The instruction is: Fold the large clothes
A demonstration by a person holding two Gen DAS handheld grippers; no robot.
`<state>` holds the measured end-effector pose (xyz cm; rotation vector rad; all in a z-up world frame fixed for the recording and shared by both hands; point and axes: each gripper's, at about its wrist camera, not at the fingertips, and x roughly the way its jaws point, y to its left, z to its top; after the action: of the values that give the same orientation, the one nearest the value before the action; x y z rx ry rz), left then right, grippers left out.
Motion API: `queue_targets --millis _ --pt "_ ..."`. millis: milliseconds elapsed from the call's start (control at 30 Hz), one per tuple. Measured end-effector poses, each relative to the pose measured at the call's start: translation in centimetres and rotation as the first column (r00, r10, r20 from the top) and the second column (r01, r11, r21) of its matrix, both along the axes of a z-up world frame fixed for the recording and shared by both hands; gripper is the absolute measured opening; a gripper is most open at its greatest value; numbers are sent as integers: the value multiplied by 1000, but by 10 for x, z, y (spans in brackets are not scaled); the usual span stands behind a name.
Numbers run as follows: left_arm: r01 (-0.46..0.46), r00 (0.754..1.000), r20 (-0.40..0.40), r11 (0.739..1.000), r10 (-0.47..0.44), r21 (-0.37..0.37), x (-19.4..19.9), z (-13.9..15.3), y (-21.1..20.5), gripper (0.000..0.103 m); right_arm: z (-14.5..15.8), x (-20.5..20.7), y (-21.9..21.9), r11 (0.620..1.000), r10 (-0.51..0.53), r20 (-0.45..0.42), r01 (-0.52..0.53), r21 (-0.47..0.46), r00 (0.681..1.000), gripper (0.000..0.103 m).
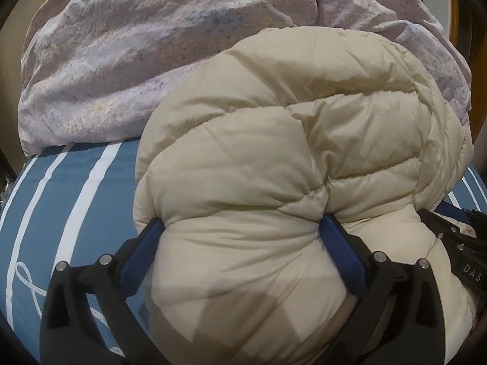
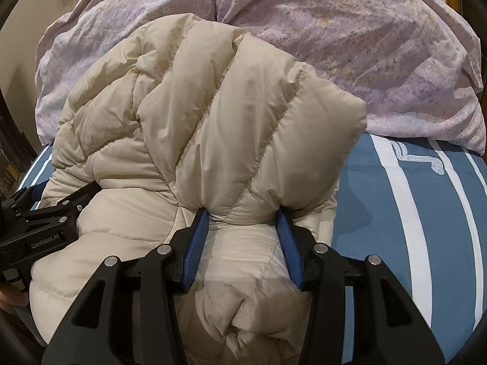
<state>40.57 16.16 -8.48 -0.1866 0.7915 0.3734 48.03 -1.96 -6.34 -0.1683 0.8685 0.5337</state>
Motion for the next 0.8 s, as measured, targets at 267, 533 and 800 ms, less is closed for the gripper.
queue_targets --millis 267,533,800 --pt "-20 999 32 1000 20 -14 -32 16 -12 101 23 -11 -6 1000 -21 3 21 -10 1000 70" --pt "-16 998 67 1000 17 -12 -84 44 -31 101 46 -56 -31 999 -36 36 36 -7 999 98" --pt "22 997 79 1000 -22 1 -139 59 -64 101 64 -109 -56 999 -40 65 38 32 997 102"
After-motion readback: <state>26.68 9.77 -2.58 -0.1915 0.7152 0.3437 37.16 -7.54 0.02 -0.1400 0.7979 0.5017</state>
